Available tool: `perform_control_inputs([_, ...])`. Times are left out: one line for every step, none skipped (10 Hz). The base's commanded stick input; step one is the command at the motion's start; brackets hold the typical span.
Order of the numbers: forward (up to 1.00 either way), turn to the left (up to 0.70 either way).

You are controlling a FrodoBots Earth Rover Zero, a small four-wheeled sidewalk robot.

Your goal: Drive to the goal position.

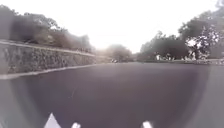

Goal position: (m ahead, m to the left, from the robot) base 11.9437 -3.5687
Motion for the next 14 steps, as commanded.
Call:
perform_control_inputs([0.70, -0.35])
perform_control_inputs([0.70, -0.35])
perform_control_inputs([0.70, -0.35])
perform_control_inputs([0.70, -0.35])
perform_control_inputs([0.70, -0.35])
perform_control_inputs([0.70, -0.35])
perform_control_inputs([0.70, -0.35])
perform_control_inputs([0.70, -0.35])
perform_control_inputs([0.70, -0.35])
perform_control_inputs([0.70, -0.35])
perform_control_inputs([0.70, -0.35])
perform_control_inputs([0.70, -0.35])
perform_control_inputs([0.70, -0.35])
perform_control_inputs([0.70, -0.35])
